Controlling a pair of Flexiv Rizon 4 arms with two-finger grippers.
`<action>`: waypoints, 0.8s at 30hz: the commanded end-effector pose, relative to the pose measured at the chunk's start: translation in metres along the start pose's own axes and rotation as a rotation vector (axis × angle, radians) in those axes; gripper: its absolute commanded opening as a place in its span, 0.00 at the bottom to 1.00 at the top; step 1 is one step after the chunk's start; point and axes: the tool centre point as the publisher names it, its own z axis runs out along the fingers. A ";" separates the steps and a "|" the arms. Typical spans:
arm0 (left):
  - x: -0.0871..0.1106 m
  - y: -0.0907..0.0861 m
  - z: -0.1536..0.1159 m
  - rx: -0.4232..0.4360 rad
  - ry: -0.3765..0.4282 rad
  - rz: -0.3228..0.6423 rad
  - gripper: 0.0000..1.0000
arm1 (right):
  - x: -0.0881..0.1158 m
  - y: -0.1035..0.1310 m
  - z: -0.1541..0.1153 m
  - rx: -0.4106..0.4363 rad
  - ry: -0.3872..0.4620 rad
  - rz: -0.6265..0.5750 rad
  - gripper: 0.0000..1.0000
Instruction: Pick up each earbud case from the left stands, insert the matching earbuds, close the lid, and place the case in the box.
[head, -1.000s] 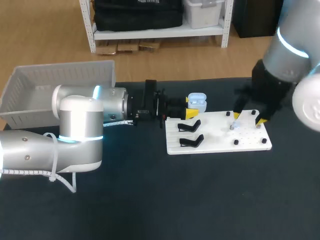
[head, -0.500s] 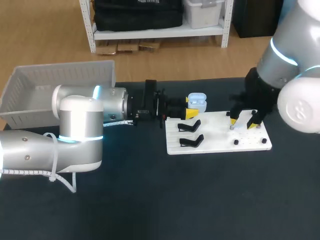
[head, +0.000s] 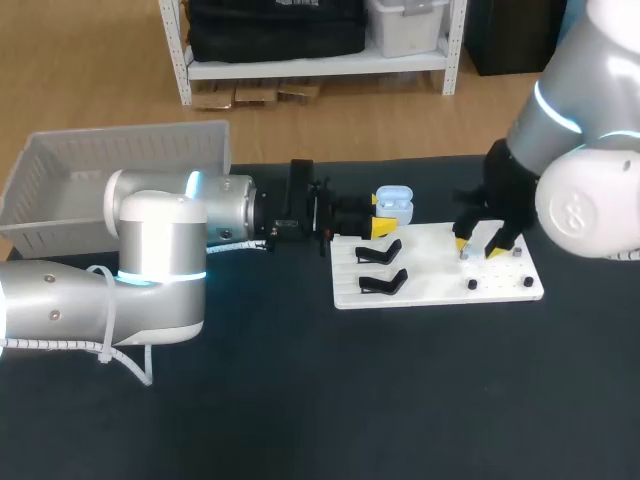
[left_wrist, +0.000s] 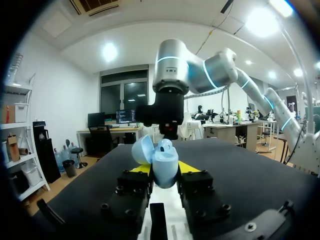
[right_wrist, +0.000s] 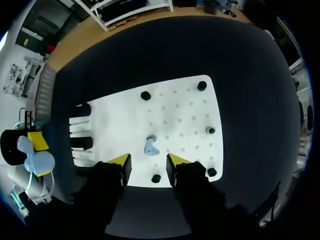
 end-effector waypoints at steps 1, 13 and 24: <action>0.001 -0.002 0.000 -0.007 -0.003 0.004 0.00 | -0.004 0.000 0.003 -0.004 0.009 0.002 0.42; 0.001 -0.002 0.000 -0.007 -0.003 0.004 0.00 | -0.008 -0.002 0.005 -0.019 0.013 0.013 0.39; 0.001 -0.002 0.000 -0.007 -0.003 0.004 0.00 | -0.009 -0.002 0.008 -0.032 0.013 0.019 0.37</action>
